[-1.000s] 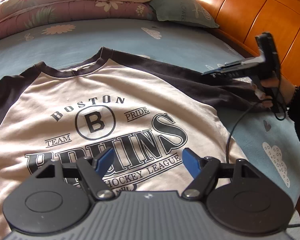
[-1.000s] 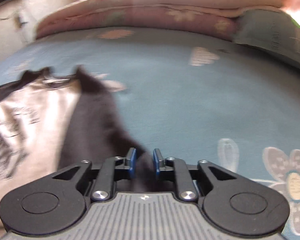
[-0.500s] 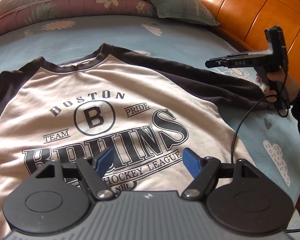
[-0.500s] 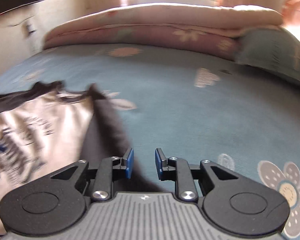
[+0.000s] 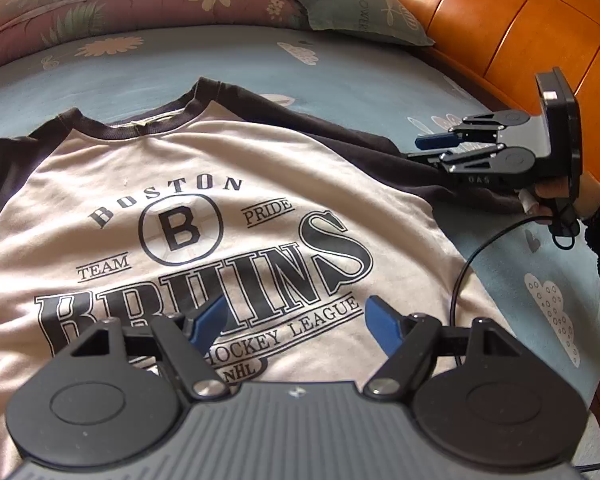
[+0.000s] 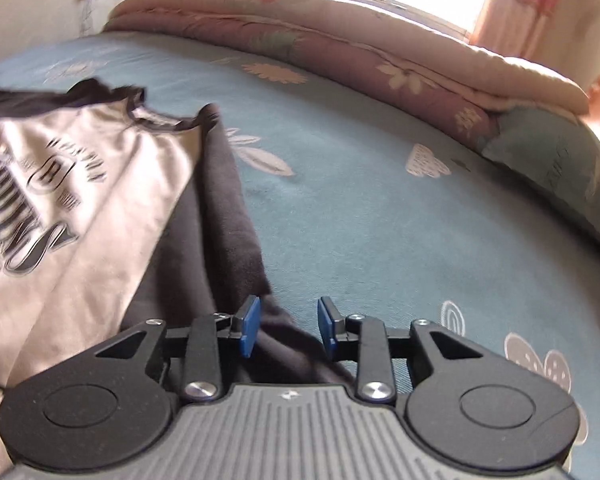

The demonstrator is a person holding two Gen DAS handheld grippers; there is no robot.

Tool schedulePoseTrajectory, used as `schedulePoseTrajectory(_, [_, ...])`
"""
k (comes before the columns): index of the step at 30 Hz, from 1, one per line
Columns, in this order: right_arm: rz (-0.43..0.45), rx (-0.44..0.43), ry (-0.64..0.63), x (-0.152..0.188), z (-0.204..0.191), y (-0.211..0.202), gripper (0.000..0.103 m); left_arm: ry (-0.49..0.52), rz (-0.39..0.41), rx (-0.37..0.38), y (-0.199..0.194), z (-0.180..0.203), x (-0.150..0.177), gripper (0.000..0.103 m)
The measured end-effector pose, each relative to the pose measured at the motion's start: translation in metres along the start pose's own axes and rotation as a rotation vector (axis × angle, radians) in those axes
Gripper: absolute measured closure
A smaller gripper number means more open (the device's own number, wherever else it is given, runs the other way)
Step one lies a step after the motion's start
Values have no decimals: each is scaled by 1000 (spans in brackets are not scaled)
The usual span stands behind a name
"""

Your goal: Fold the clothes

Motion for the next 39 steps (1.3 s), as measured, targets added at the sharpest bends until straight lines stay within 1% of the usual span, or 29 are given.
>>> schedulePoseTrajectory(2, [-8, 12, -35, 1, -3, 4, 66, 1, -2, 0, 0, 0, 0, 27])
schedulePoseTrajectory(5, [-18, -14, -6, -1, 2, 7, 68, 1, -5, 0, 1, 1, 1, 27])
schedulePoseTrajectory(7, [-24, -36, 9, -1, 2, 6, 91, 2, -7, -1, 1, 1, 2, 27])
schedulePoseTrajectory(8, [-26, -47, 16, -1, 2, 6, 94, -1, -8, -2, 2, 0, 2, 27])
schedulePoseTrajectory(10, [-22, -29, -3, -2, 0, 6, 99, -6, -10, -7, 2, -1, 2, 27])
schedulePoseTrajectory(12, [-7, 39, 6, -6, 6, 8, 100, -9, -6, -5, 1, -1, 2, 27])
schedulePoseTrajectory(13, [0, 79, 33, -10, 14, 11, 100, -10, -4, -4, 0, -1, 2, 27])
schedulePoseTrajectory(15, [14, 162, 107, -17, 35, 18, 99, -11, -1, -3, -1, -2, 1, 26])
schedulePoseTrajectory(17, [2, 217, 188, -22, 50, 24, 98, -12, 4, -1, -5, -3, 0, 26])
schedulePoseTrajectory(19, [-5, 261, 251, -25, 58, 24, 89, -10, 20, -12, -9, -8, -1, 26])
schedulePoseTrajectory(20, [7, 237, 285, -26, 59, 19, 88, -8, 28, -18, -12, -11, -2, 26])
schedulePoseTrajectory(21, [26, 190, 321, -27, 57, 12, 80, -15, 38, -29, -15, -16, -4, 26])
schedulePoseTrajectory(22, [45, 144, 356, -28, 56, 4, 66, -28, 43, -43, -17, -24, -7, 26])
schedulePoseTrajectory(24, [33, 30, 412, -31, 48, 3, 50, -55, 53, -82, -21, -42, -13, 26])
schedulePoseTrajectory(26, [-11, -50, 437, -36, 37, 14, 48, -64, 70, -148, -23, -62, -18, 26])
schedulePoseTrajectory(27, [-42, -62, 445, -39, 32, 26, 48, -71, 85, -176, -22, -73, -18, 26])
schedulePoseTrajectory(28, [-73, -62, 451, -42, 27, 38, 48, -82, 80, -203, -18, -86, -19, 25])
schedulePoseTrajectory(29, [-89, -39, 457, -45, 25, 49, 48, -94, 71, -230, -13, -98, -19, 23])
schedulePoseTrajectory(31, [-107, 29, 469, -53, 25, 70, 38, -98, 50, -236, 0, -116, -30, 22])
schedulePoseTrajectory(32, [-116, 63, 475, -56, 25, 80, 37, -98, 39, -238, 7, -125, -36, 20])
schedulePoseTrajectory(33, [-128, 91, 485, -61, 28, 89, 32, -99, 28, -239, 13, -134, -42, 13])
schedulePoseTrajectory(34, [-140, 116, 497, -66, 34, 96, 25, -100, 17, -241, 20, -142, -48, 12])
schedulePoseTrajectory(36, [-161, 114, 543, -74, 43, 99, 25, -101, -6, -244, 33, -160, -60, 13])
schedulePoseTrajectory(38, [-178, 109, 579, -82, 48, 94, 25, -143, -28, -205, 32, -166, -75, 13])
schedulePoseTrajectory(39, [-184, 116, 583, -87, 47, 88, 25, -156, -24, -183, 28, -167, -79, 14])
Point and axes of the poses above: each gripper's, at about its wrist camera, not at the fingertips, and y roughly the way its jaws point, z to its right, x to its underside, the point moved 1 cm from there along y, roughly the way its jaws point, and after that the axes turned 1 degree about z, right-handed, at the moved point
